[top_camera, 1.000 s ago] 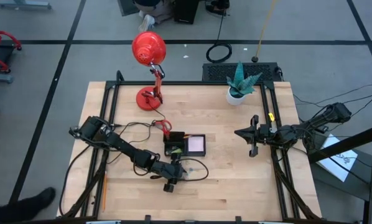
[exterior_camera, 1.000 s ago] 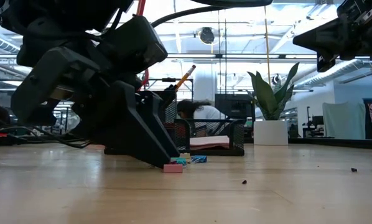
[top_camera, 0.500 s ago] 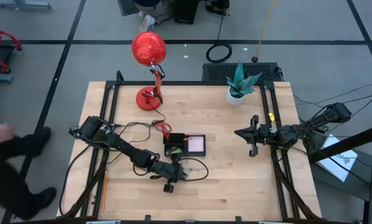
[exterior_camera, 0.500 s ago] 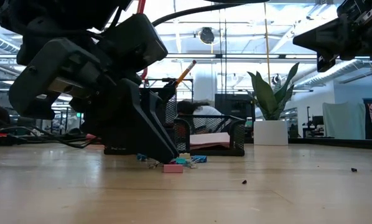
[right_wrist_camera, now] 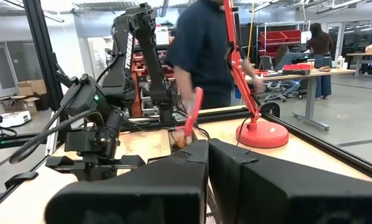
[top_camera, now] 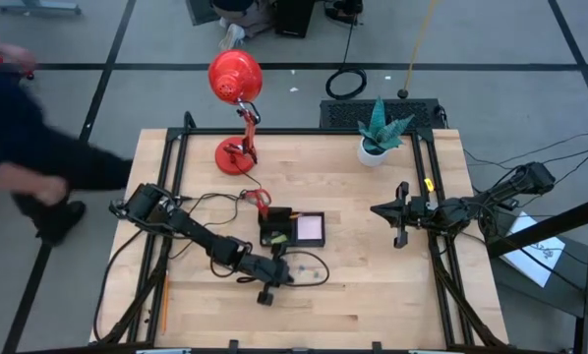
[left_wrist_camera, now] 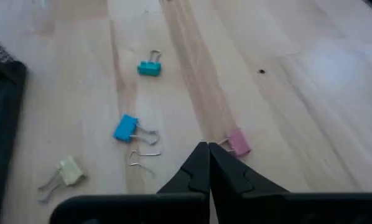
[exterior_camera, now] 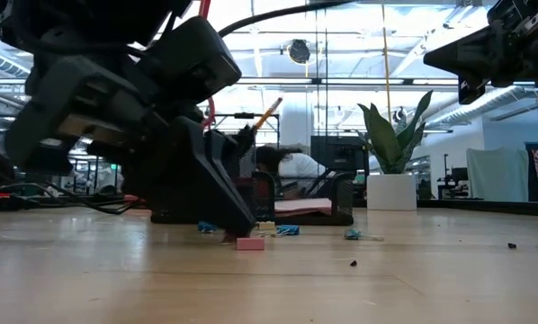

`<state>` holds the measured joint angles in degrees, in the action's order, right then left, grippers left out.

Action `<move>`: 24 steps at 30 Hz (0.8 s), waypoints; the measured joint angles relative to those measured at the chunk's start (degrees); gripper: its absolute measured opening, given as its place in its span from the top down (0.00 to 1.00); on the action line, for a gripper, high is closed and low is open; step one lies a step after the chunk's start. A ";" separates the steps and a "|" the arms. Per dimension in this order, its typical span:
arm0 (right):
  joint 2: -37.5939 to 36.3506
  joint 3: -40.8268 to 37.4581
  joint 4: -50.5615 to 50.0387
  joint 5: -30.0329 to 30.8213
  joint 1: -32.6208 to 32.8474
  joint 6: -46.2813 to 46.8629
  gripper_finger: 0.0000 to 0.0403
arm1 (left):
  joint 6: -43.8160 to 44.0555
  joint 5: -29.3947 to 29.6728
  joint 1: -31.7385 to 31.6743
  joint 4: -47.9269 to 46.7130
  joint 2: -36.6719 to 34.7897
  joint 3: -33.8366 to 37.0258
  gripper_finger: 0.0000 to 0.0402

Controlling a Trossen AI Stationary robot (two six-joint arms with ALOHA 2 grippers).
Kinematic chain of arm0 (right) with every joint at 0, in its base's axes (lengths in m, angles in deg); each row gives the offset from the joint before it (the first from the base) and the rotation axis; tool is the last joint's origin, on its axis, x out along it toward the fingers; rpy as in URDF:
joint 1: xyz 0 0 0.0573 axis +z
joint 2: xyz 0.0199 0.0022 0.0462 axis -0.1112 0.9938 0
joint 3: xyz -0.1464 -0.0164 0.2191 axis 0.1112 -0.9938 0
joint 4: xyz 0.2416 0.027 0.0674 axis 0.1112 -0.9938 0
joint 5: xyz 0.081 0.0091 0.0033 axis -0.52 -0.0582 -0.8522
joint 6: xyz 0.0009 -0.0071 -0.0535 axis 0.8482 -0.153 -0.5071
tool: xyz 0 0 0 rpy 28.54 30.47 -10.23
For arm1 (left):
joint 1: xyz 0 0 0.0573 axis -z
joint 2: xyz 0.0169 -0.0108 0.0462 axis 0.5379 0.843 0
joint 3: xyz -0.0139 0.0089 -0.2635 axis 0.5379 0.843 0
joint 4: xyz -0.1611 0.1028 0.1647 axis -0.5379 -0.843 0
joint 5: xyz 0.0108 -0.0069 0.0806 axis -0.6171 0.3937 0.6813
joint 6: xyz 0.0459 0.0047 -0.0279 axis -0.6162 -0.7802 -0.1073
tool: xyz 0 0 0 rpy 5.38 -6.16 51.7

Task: Pick and place office supplies into organizer
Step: Put the pink binder clip into the black desk organizer

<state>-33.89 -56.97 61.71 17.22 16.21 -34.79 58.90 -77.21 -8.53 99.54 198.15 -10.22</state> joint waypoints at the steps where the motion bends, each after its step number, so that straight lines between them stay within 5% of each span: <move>1: 0.02 0.00 -0.03 0.00 0.01 -0.02 1.00 | -0.01 -0.04 0.14 -0.23 -0.42 -0.04 0.99; 17: 0.35 -0.01 -0.42 0.01 0.02 0.00 1.00 | -4.72 3.21 1.97 -5.45 -8.95 -1.00 0.99; 24: 0.39 -0.01 -0.41 0.00 0.02 0.00 1.00 | -2.60 3.19 2.76 -5.48 -9.49 -1.18 0.91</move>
<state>-33.50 -56.98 61.30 17.22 16.23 -34.79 56.30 -74.02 -5.76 94.06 188.67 -11.40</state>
